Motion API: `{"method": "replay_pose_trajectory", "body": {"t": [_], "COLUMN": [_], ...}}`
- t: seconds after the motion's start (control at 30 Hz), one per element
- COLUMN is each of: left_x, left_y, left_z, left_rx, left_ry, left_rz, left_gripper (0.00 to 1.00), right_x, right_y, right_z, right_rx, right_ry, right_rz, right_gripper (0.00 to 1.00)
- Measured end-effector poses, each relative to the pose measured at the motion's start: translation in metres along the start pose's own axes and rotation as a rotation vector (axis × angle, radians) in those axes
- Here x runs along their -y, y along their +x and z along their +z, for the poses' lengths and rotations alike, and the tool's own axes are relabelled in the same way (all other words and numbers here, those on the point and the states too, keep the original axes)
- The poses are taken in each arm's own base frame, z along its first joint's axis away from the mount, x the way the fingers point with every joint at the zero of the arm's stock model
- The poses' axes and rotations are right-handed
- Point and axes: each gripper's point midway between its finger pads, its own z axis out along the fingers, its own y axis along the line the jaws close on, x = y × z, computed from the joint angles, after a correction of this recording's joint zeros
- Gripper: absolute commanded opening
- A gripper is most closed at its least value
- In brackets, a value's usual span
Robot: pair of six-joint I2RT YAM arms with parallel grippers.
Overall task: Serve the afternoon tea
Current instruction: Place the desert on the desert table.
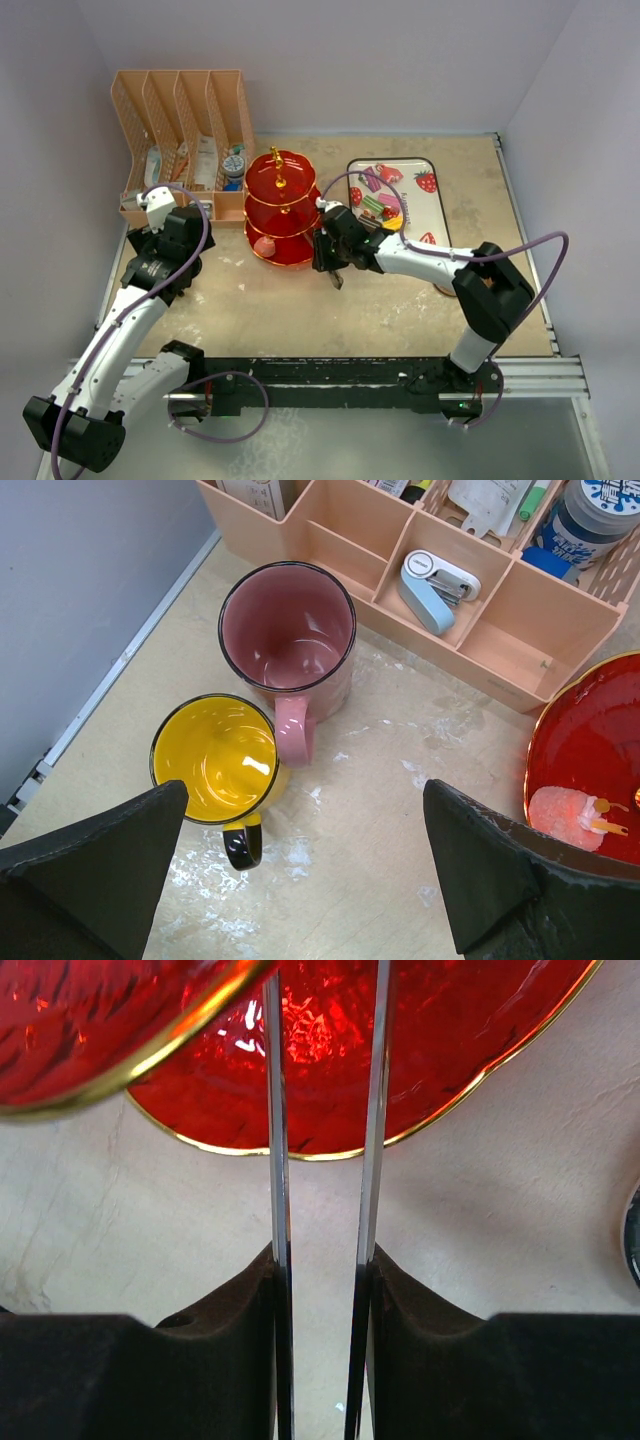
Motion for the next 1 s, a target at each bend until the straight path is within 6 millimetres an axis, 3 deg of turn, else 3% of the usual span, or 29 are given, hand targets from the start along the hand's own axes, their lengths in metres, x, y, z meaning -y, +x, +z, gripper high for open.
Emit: {"method": "replay_pose_trajectory", "body": {"t": [0.23,1.0], "left_x": [0.000,0.000], "left_y": [0.000,0.001], "left_z": [0.000,0.001], "left_rx": [-0.002,-0.002], "left_ry": [-0.001,-0.004], "left_rz": [0.002,0.004], "left_gripper": [0.99,0.99], "right_x": [0.008,-0.014], "right_y": [-0.014,-0.039], "right_z": [0.006,0.041], "right_rx": [0.035,0.014], "right_ry": [-0.005,-0.137], "right_rz": [0.020,-0.069], "right_gripper": [0.29,0.31]}}
